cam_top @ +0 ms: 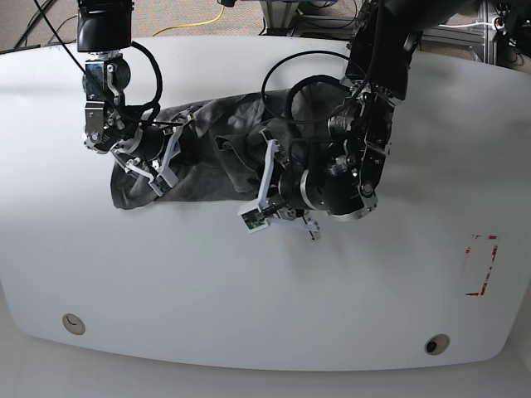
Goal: Layout the t-shirt on the table in an organized manner, then fold the t-shirt properly
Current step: 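Grasp the folded shirt with the left gripper and push it toward the right gripper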
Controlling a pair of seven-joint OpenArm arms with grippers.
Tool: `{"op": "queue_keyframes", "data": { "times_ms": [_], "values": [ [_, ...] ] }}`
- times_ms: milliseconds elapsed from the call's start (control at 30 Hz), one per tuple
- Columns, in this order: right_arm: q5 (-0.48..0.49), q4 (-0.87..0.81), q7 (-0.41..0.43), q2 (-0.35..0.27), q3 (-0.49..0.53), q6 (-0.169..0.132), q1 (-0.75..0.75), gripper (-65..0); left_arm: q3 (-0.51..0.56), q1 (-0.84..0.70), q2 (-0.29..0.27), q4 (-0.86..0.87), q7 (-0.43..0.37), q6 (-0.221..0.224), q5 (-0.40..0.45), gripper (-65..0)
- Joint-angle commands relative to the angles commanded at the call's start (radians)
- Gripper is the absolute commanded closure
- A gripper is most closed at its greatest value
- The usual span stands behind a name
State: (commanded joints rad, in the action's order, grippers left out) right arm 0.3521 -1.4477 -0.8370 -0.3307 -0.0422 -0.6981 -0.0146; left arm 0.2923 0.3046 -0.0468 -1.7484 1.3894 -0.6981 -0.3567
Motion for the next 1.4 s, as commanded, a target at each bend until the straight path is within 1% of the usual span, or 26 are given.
{"op": "queue_keyframes", "data": {
  "times_ms": [133,333,533,667,833,967,1000,1167,1233,1300,1400],
  "values": [
    [0.003,0.000,0.000,0.000,0.000,0.000,0.000,-1.9,-0.032,-0.009,0.055,0.002,-0.012,0.000,0.043,-12.6],
    [0.003,0.000,0.000,0.000,0.000,0.000,0.000,-1.9,-0.037,-0.048,0.107,0.006,-0.012,0.000,0.086,-12.5],
    [0.002,0.000,0.000,0.000,-0.002,0.000,0.000,-1.9,-0.032,-0.091,0.120,0.006,-0.012,0.000,0.127,-12.5],
    [0.002,0.000,0.000,0.000,-0.002,0.000,0.000,-1.9,-0.021,-0.112,0.120,0.008,-0.009,0.000,0.135,-12.5],
    [0.002,0.000,0.000,0.000,-0.002,0.000,0.000,-1.9,0.060,-0.114,0.120,0.008,-0.008,0.000,0.132,-12.5],
    [0.002,0.000,0.000,0.000,0.000,0.000,0.000,-1.9,0.129,-0.114,0.114,0.008,-0.008,0.000,0.130,-12.5],
    [0.002,0.000,0.000,0.000,0.000,0.000,0.000,-1.9,0.161,-0.114,0.109,0.008,-0.008,0.000,0.129,-12.5],
    [0.002,0.000,0.000,0.000,0.000,0.000,0.000,-1.9,0.273,-0.109,0.057,0.008,0.002,0.000,0.129,-12.6],
    [0.002,0.000,0.000,0.000,0.000,0.000,0.000,-1.9,0.327,-0.107,0.026,0.008,0.007,0.000,0.126,-12.6],
    [0.000,0.000,0.000,0.000,0.000,0.000,0.002,-1.9,0.373,-0.107,-0.002,0.005,0.007,0.000,0.107,-12.6],
    [0.000,0.000,0.000,0.000,0.000,0.000,0.002,-1.9,0.393,-0.107,-0.034,0.000,0.007,0.000,0.064,-12.6]
  ]
}}
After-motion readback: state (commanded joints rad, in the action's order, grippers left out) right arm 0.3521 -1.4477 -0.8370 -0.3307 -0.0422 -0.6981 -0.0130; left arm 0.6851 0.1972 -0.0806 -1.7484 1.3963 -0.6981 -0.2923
